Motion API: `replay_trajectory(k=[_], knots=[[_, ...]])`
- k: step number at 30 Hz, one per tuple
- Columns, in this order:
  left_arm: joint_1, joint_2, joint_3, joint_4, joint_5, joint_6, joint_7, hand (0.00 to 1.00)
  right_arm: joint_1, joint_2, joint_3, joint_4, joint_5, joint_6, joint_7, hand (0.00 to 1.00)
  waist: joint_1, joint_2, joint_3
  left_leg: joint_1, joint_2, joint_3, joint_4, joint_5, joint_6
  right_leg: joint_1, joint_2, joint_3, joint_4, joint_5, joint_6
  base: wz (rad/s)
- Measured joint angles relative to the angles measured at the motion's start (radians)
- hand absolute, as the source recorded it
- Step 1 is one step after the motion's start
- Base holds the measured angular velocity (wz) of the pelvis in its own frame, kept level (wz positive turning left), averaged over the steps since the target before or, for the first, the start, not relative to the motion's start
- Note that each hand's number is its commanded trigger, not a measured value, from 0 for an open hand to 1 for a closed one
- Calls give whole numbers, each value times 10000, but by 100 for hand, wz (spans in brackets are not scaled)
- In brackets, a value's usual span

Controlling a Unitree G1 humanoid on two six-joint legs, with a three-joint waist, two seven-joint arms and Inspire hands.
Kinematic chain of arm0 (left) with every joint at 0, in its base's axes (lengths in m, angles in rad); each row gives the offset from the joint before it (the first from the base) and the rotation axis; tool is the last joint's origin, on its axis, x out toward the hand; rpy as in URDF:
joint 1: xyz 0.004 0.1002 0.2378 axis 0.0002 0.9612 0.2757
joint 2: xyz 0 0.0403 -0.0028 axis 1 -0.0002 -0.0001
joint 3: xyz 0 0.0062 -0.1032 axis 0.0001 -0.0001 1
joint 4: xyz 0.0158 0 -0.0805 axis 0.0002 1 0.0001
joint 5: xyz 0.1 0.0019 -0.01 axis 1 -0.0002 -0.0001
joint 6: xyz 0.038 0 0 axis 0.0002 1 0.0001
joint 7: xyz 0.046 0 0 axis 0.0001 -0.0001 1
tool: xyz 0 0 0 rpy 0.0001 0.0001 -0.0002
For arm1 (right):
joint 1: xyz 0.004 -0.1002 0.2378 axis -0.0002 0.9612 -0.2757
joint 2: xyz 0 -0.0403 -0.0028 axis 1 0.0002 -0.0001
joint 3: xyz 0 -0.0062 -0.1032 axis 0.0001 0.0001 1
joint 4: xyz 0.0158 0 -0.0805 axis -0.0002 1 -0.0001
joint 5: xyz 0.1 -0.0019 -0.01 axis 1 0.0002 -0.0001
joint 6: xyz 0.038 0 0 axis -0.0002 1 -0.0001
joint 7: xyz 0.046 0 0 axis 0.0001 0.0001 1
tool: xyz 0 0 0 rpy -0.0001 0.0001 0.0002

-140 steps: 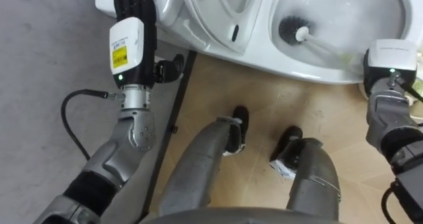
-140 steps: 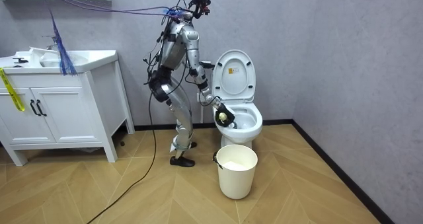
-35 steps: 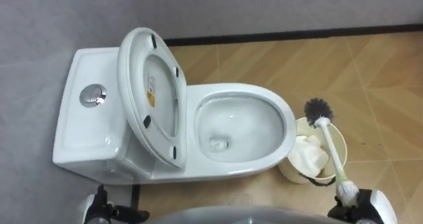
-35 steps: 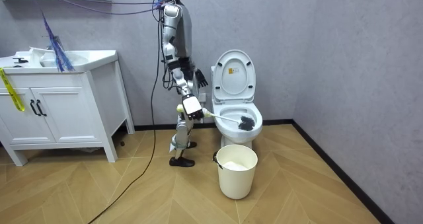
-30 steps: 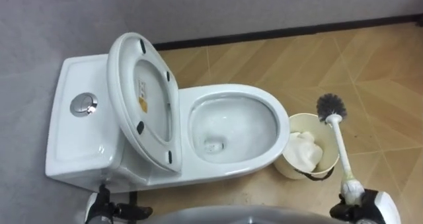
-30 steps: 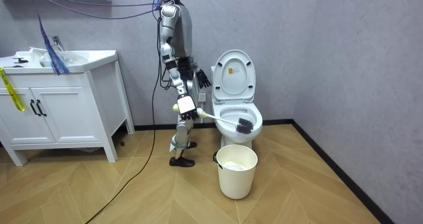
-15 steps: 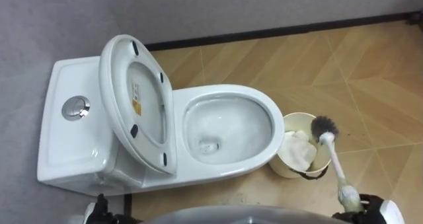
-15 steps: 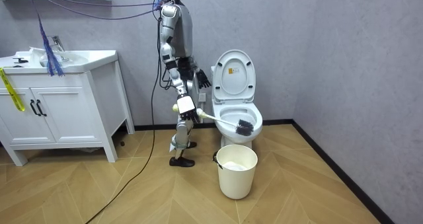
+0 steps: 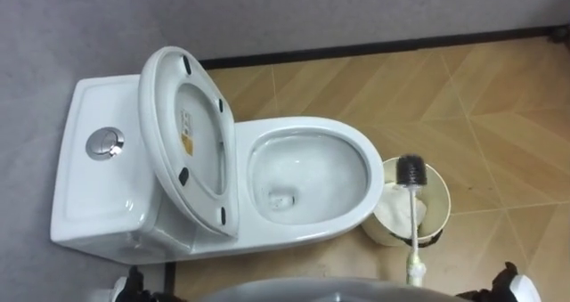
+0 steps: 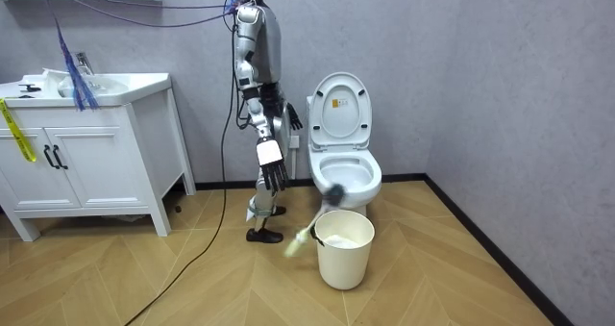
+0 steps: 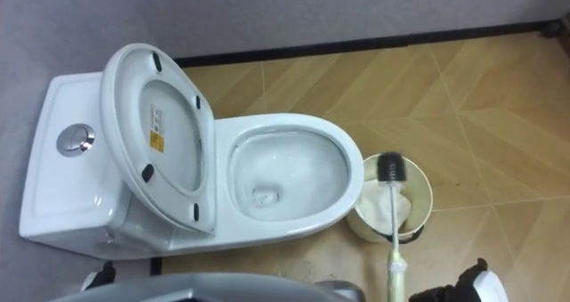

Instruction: Brush toilet

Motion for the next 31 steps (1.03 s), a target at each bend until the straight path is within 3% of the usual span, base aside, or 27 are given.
replay_trajectory(k=[12, 17, 21, 31], knots=[[47, 1, 0, 31, 2, 36, -3, 0, -33, 0, 13, 87, 122, 17, 536, 0, 18, 20, 4, -7, -4, -100, 0, 0, 0, 13, -3, -44, -4, 0, 0, 1], [15, 0, 15, 22, 186, 206, -73, 0, -72, 1, 15, 399, 300, 63, 927, 0, 14, 10, -2, -18, -8, -166, 1, 0, 0, 15, -3, -76, -4, 0, 0, 1], [14, -18, 29, -7, 592, 252, -142, 0, -49, 1, 21, 820, 285, 349, 1641, 0, 11, -9, -9, -56, -16, -327, 2, 0, 0, 14, -36, -188, 12, -3, 1, 8], [29, -85, 382, -5, 860, 889, -390, 0, 9, 145, 231, 982, 287, 1366, 3902, 0, 2, -68, -41, -45, -8, -400, 6, 0, 0, 32, -54, -190, 55, -3, 3, 0]])
